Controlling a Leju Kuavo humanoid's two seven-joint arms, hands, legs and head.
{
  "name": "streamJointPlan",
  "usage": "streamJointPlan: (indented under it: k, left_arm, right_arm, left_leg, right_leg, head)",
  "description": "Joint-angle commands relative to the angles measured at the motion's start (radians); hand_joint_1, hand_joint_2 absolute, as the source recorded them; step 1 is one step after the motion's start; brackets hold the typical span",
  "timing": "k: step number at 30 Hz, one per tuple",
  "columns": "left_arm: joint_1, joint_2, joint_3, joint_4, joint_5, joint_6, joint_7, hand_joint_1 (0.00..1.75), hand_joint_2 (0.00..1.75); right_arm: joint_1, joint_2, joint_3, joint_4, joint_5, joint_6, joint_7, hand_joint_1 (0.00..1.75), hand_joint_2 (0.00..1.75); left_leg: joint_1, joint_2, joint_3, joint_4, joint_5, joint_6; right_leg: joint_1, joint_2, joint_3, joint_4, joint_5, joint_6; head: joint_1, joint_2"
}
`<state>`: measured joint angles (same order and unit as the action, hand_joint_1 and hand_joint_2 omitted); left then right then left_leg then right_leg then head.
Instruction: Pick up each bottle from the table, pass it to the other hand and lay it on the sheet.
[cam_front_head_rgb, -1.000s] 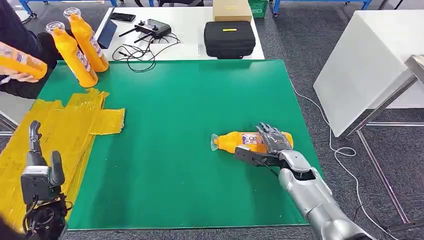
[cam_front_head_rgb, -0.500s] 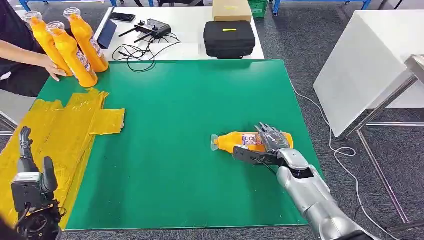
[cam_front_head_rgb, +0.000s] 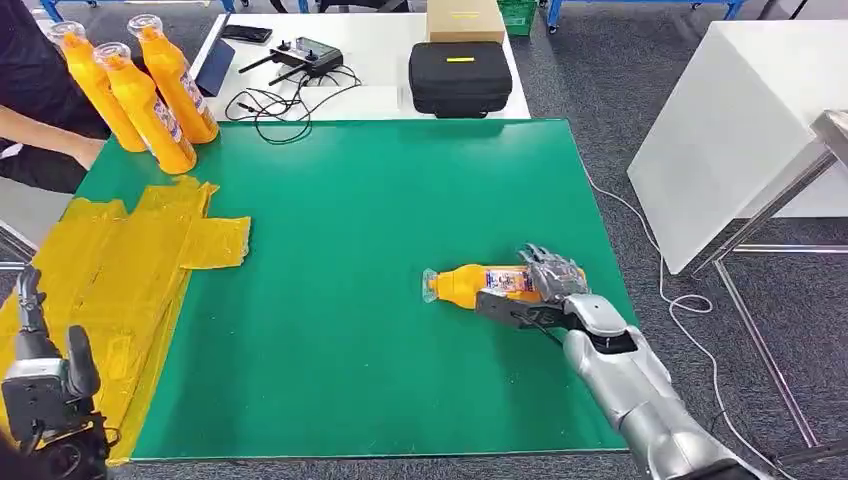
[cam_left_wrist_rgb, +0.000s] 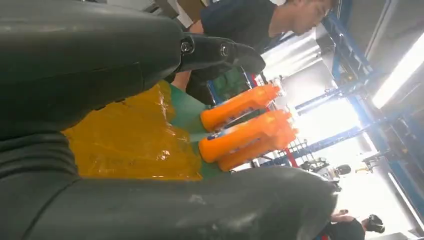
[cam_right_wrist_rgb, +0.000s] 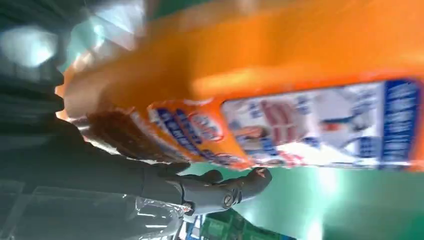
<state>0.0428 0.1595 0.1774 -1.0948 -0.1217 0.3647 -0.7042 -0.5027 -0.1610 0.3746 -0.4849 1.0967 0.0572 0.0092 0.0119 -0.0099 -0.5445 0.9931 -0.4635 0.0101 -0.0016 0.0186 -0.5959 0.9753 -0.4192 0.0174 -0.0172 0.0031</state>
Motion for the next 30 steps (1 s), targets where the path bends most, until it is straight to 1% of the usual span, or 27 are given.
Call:
streamJointPlan:
  k: [1, 3, 6, 7, 8, 9, 10, 12, 14, 15, 16, 17, 18, 19, 21, 22, 23, 24, 25, 26, 27, 28, 30]
  left_arm:
    - [0.013, -0.041, 0.058, -0.018, -0.004, -0.013, 0.006, 0.0, 0.0]
    - [0.019, -0.042, 0.068, -0.027, -0.006, -0.019, 0.006, 0.0, 0.0]
    - [0.009, -0.044, 0.07, -0.023, -0.01, -0.029, 0.006, 0.0, 0.0]
    - [0.003, -0.045, 0.068, -0.018, -0.014, -0.03, 0.006, 0.0, 0.0]
    - [-0.006, -0.044, 0.064, -0.011, -0.017, -0.031, 0.006, 0.0, 0.0]
    - [-0.008, -0.045, 0.063, -0.009, -0.017, -0.029, 0.006, 0.0, 0.0]
    - [-0.015, -0.043, 0.059, -0.001, -0.019, -0.029, 0.006, 0.0, 0.0]
    - [-0.021, -0.042, 0.058, 0.004, -0.018, -0.029, 0.006, 0.0, 0.0]
    - [-0.022, -0.04, 0.054, 0.004, -0.015, -0.028, 0.006, 0.0, 0.0]
    - [-0.022, -0.04, 0.054, 0.004, -0.015, -0.028, 0.006, 0.0, 0.0]
    - [-0.023, -0.039, 0.055, 0.005, -0.013, -0.03, 0.006, 0.0, 0.0]
    - [-0.023, -0.039, 0.055, 0.005, -0.013, -0.03, 0.006, 0.0, 0.0]
    - [-0.024, -0.039, 0.056, 0.006, -0.01, -0.033, 0.006, 0.0, 0.0]
    - [-0.025, -0.04, 0.06, 0.011, -0.004, -0.041, 0.006, 0.0, 0.0]
    - [-0.033, -0.046, 0.078, 0.042, 0.012, -0.103, 0.006, 0.0, 0.0]
    - [-0.046, -0.062, 0.117, 0.082, 0.062, -0.247, 0.006, 0.0, 0.0]
    - [-0.051, -0.068, 0.132, 0.095, 0.073, -0.278, 0.006, 0.0, 0.0]
    - [-0.061, -0.08, 0.147, 0.127, 0.107, -0.344, 0.006, 0.0, 0.0]
    - [-0.089, -0.087, 0.181, 0.195, 0.172, -0.469, 0.006, 0.0, 0.0]
    - [-0.117, -0.094, 0.21, 0.259, 0.202, -0.549, 0.006, 0.0, 0.0]
    - [-0.124, -0.102, 0.22, 0.271, 0.208, -0.568, 0.008, 0.0, 1.75]
    - [-0.147, -0.112, 0.235, 0.31, 0.253, -0.673, 0.047, 0.0, 1.75]
    - [-0.163, -0.133, 0.24, 0.317, 0.291, -0.74, 0.094, 0.0, 1.75]
  right_arm:
    - [-0.016, -0.033, 0.003, -0.018, 0.007, 0.013, -0.02, 0.0, 1.75]
    - [-0.024, -0.035, 0.008, -0.027, 0.009, 0.028, -0.027, 0.0, 1.75]
    - [-0.025, -0.034, 0.011, -0.02, 0.006, 0.057, -0.028, 0.0, 1.75]
    - [-0.024, -0.034, 0.012, -0.014, 0.004, 0.067, -0.031, 0.79, 1.75]
    - [-0.019, -0.034, 0.011, -0.005, -0.001, 0.071, -0.037, 0.79, 1.75]
    - [-0.015, -0.034, 0.011, -0.002, -0.001, 0.071, -0.038, 1.69, 1.75]
    - [-0.015, -0.035, 0.015, 0.009, -0.001, 0.078, -0.043, 1.75, 1.75]
    - [-0.01, -0.035, 0.019, 0.023, 0.0, 0.081, -0.046, 1.75, 1.75]
    - [-0.004, -0.029, 0.02, 0.036, -0.004, 0.078, -0.054, 1.75, 1.75]
    - [-0.004, -0.029, 0.02, 0.036, -0.004, 0.078, -0.054, 1.75, 1.75]
    - [0.014, -0.019, 0.018, 0.035, -0.009, 0.071, -0.057, 1.75, 1.75]
    - [0.014, -0.019, 0.018, 0.035, -0.009, 0.071, -0.057, 1.75, 1.75]
    - [0.02, -0.013, 0.019, 0.032, -0.009, 0.068, -0.057, 1.75, 1.75]
    - [0.02, -0.011, 0.019, 0.03, -0.009, 0.065, -0.057, 1.75, 1.75]
    - [0.01, 0.001, -0.001, 0.033, -0.034, 0.059, -0.058, 1.75, 1.75]
    - [-0.009, 0.016, -0.033, 0.034, -0.076, 0.039, -0.084, 1.75, 1.75]
    - [-0.014, 0.021, -0.041, 0.034, -0.089, 0.039, -0.094, 1.75, 1.75]
    - [-0.03, 0.032, -0.058, 0.028, -0.113, 0.047, -0.107, 1.75, 1.75]
    - [-0.038, 0.041, -0.079, 0.019, -0.147, 0.044, -0.14, 1.75, 1.75]
    - [-0.048, 0.053, -0.094, 0.01, -0.177, 0.043, -0.163, 1.75, 1.75]
    - [-0.055, 0.061, -0.098, 0.004, -0.188, 0.05, -0.166, 1.75, 1.75]
    - [-0.058, 0.08, -0.119, -0.021, -0.24, 0.054, -0.214, 1.75, 1.75]
    - [-0.065, 0.106, -0.127, -0.059, -0.275, 0.041, -0.23, 1.75, 1.75]
  left_leg:
    - [0.0, 0.0, 0.002, -0.001, -0.001, 0.0]
    - [0.0, 0.001, 0.005, -0.001, -0.002, 0.0]
    - [0.0, 0.001, 0.001, -0.001, -0.001, 0.0]
    - [0.0, 0.001, 0.003, -0.001, -0.002, 0.0]
    - [0.0, 0.0, 0.001, -0.001, -0.001, 0.0]
    - [0.0, 0.001, 0.001, -0.001, -0.001, 0.0]
    - [0.0, -0.001, 0.003, -0.001, -0.001, 0.0]
    - [0.0, -0.001, 0.002, -0.001, -0.001, 0.0]
    - [0.001, -0.001, 0.004, -0.002, -0.001, 0.0]
    - [0.0, -0.001, 0.003, -0.001, -0.001, 0.0]
    - [0.001, -0.001, 0.005, -0.002, -0.001, 0.0]
    - [0.001, -0.001, 0.003, -0.002, 0.0, 0.0]
    - [0.001, -0.002, 0.005, -0.002, -0.001, 0.0]
    - [0.001, -0.001, 0.003, -0.001, 0.0, 0.0]
    - [0.001, -0.001, 0.005, -0.002, -0.001, 0.0]
    - [0.0, 0.0, 0.004, -0.002, -0.001, 0.0]
    - [0.0, 0.001, 0.006, -0.003, -0.001, 0.0]
    - [0.0, 0.001, 0.004, -0.002, 0.0, 0.0]
    - [0.0, 0.002, 0.006, -0.003, -0.001, 0.0]
    - [-0.001, 0.002, 0.003, -0.002, 0.0, 0.0]
    - [-0.001, 0.004, 0.005, -0.003, 0.0, 0.0]
    - [-0.001, 0.004, 0.005, -0.003, 0.0, 0.0]
    - [-0.001, 0.003, 0.001, -0.001, 0.0, 0.0]
  right_leg:
    - [0.0, -0.001, 0.002, -0.001, -0.001, 0.0]
    - [0.0, -0.002, 0.004, -0.001, -0.002, 0.0]
    - [0.0, 0.0, 0.001, 0.0, -0.001, 0.0]
    - [0.0, -0.002, 0.003, -0.001, -0.002, 0.0]
    - [0.0, -0.002, 0.001, 0.0, -0.001, 0.0]
    - [0.0, -0.001, 0.001, -0.001, -0.001, 0.0]
    - [0.0, -0.003, 0.003, -0.001, -0.001, 0.0]
    - [0.0, -0.003, 0.002, -0.001, -0.001, 0.0]
    - [0.001, -0.004, 0.004, -0.002, -0.001, 0.0]
    - [0.001, -0.003, 0.003, -0.002, -0.001, 0.0]
    - [0.001, -0.004, 0.004, -0.002, -0.001, 0.001]
    - [0.001, -0.003, 0.003, -0.002, -0.001, 0.0]
    - [0.001, -0.004, 0.005, -0.003, -0.001, 0.0]
    - [0.001, -0.003, 0.002, -0.002, -0.001, 0.0]
    - [0.001, -0.004, 0.005, -0.003, -0.002, 0.0]
    - [0.001, -0.002, 0.003, -0.002, -0.001, 0.0]
    - [0.0, -0.002, 0.005, -0.002, -0.001, 0.0]
    - [0.0, -0.001, 0.002, -0.002, 0.0, 0.0]
    - [0.0, -0.001, 0.004, -0.002, -0.001, 0.0]
    - [-0.001, 0.0, 0.001, -0.001, 0.0, 0.0]
    - [0.0, 0.001, 0.003, -0.002, 0.0, 0.0]
    - [0.0, 0.001, 0.003, -0.002, 0.0, 0.0]
    - [-0.001, 0.001, -0.001, 0.0, 0.0, 0.0]
  head:
    - [0.0, 0.0]
    - [0.0, 0.0]
    - [0.0, 0.0]
    - [0.0, 0.0]
    - [0.0, 0.0]
    - [0.0, 0.0]
    - [0.0, 0.0]
    - [0.0, 0.0]
    - [0.0, 0.0]
    - [0.0, 0.0]
    - [0.0, 0.0]
    - [0.0, 0.0]
    - [0.0, 0.0]
    - [0.0, 0.0]
    - [0.0, 0.0]
    - [0.0, 0.0]
    - [0.0, 0.0]
    - [0.0, 0.0]
    - [0.0, 0.0]
    - [0.0, 0.0]
    - [0.0, 0.0]
    - [0.0, 0.0]
    - [0.0, 0.0]
